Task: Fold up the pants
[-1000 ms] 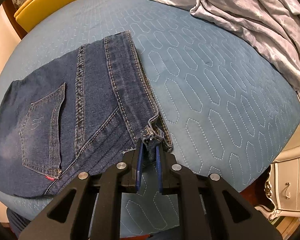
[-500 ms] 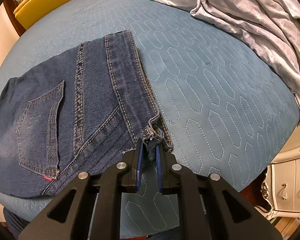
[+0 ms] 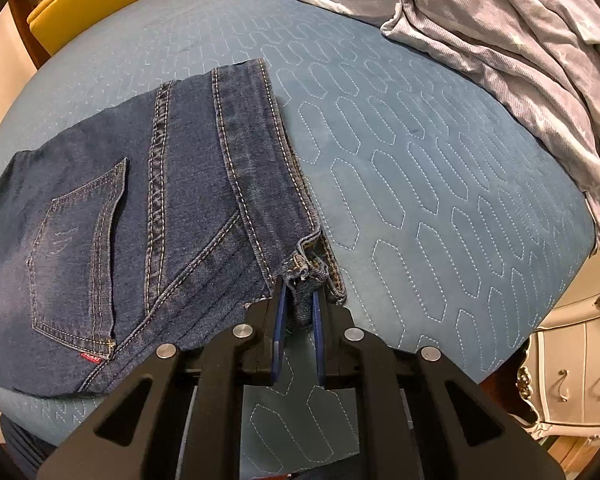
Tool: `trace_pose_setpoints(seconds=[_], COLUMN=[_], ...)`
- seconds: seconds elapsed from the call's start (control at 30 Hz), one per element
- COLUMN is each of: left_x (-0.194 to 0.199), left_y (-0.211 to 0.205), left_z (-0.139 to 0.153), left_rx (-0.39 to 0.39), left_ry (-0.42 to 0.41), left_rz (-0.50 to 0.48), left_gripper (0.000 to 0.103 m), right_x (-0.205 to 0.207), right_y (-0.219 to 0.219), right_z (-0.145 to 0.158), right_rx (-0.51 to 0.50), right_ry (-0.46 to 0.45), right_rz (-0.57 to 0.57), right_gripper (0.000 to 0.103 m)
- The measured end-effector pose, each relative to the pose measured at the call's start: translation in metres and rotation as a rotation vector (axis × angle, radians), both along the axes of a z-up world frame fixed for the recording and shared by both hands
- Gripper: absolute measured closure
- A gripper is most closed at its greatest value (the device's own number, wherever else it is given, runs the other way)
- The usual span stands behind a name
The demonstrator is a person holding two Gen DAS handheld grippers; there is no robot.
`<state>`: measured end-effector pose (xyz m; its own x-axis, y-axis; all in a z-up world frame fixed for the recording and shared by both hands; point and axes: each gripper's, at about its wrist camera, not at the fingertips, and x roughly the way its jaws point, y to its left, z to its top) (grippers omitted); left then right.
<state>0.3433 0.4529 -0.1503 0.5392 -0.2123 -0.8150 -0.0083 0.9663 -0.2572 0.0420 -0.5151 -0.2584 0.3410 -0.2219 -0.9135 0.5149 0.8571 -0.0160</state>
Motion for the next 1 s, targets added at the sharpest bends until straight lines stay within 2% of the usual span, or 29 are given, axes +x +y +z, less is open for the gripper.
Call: trace_pose_setpoints(seconds=[0.03,0.07,0.2,0.27,0.3,0.33,0.4,0.47,0.53,0.57,0.6,0.63,0.67,0.73,0.77,0.8,0.83,0.87,0.9,0.93,0.97,1.0], left_x=[-0.004,-0.004,0.006,0.009,0.004,-0.008,-0.024,-0.043,-0.065,-0.081,-0.091,-0.098,-0.106,-0.111,-0.105,-0.100,-0.104,-0.105,-0.107,-0.109,-0.108,-0.108], left_y=[0.001,0.000,-0.004,-0.005,-0.001,0.005,0.023,0.039,0.046,0.049,0.050,0.047,0.040,0.024,0.016,0.014,0.011,0.002,-0.013,-0.028,-0.050,-0.073], left_z=[0.005,0.003,-0.036,-0.050,-0.048,-0.042,-0.027,-0.019,-0.020,-0.023,-0.027,-0.029,-0.037,-0.048,-0.059,-0.063,-0.059,-0.045,-0.030,-0.019,-0.008,-0.002], left_rx=[-0.008,0.000,0.048,0.078,0.084,0.071,-0.002,-0.054,-0.071,-0.074,-0.082,-0.089,-0.095,-0.036,0.061,0.106,0.137,0.232,0.300,0.329,0.367,0.388], left_ry=[-0.047,-0.057,-0.004,0.037,0.018,-0.030,-0.102,-0.105,-0.102,-0.086,-0.080,-0.076,-0.069,-0.034,0.022,0.043,0.026,-0.006,-0.072,-0.132,-0.188,-0.223], left_rz=[0.010,0.017,0.068,0.113,0.156,0.204,0.262,0.295,0.307,0.306,0.301,0.293,0.259,0.212,0.207,0.208,0.225,0.260,0.246,0.214,0.163,0.107], left_gripper=[0.090,0.090,0.088,0.072,0.049,0.041,0.041,0.045,0.052,0.055,0.063,0.066,0.067,0.066,0.066,0.064,0.066,0.068,0.068,0.061,0.056,0.053], right_x=[0.000,0.000,-0.003,-0.005,-0.006,-0.008,-0.008,-0.008,-0.010,-0.011,-0.012,-0.014,-0.015,-0.019,-0.021,-0.023,-0.026,-0.029,-0.033,-0.036,-0.037,-0.035], right_y=[0.001,0.001,0.002,0.000,-0.001,-0.002,-0.004,-0.005,-0.005,-0.005,-0.004,-0.003,-0.003,-0.003,-0.003,-0.002,0.000,0.002,0.008,0.015,0.023,0.038], right_z=[0.000,0.000,0.002,0.002,0.002,0.002,0.002,0.002,0.003,0.003,0.005,0.006,0.008,0.014,0.018,0.026,0.034,0.041,0.052,0.061,0.070,0.079], right_rx=[-0.004,-0.008,-0.005,0.004,0.009,0.014,0.021,0.022,0.018,0.016,0.012,0.008,0.004,-0.005,-0.016,-0.041,-0.068,-0.089,-0.123,-0.159,-0.197,-0.243], right_ry=[0.000,0.000,-0.005,-0.013,-0.020,-0.029,-0.043,-0.052,-0.070,-0.080,-0.091,-0.100,-0.108,-0.127,-0.136,-0.151,-0.168,-0.184,-0.213,-0.238,-0.260,-0.292], right_rz=[-0.001,-0.001,-0.007,-0.007,-0.007,-0.006,-0.014,-0.026,-0.039,-0.042,-0.046,-0.047,-0.049,-0.064,-0.072,-0.080,-0.085,-0.086,-0.081,-0.073,-0.059,-0.020], right_gripper=[0.093,0.093,0.092,0.092,0.091,0.091,0.091,0.091,0.091,0.090,0.089,0.085,0.084,0.079,0.077,0.076,0.074,0.068,0.054,0.045,0.030,0.024])
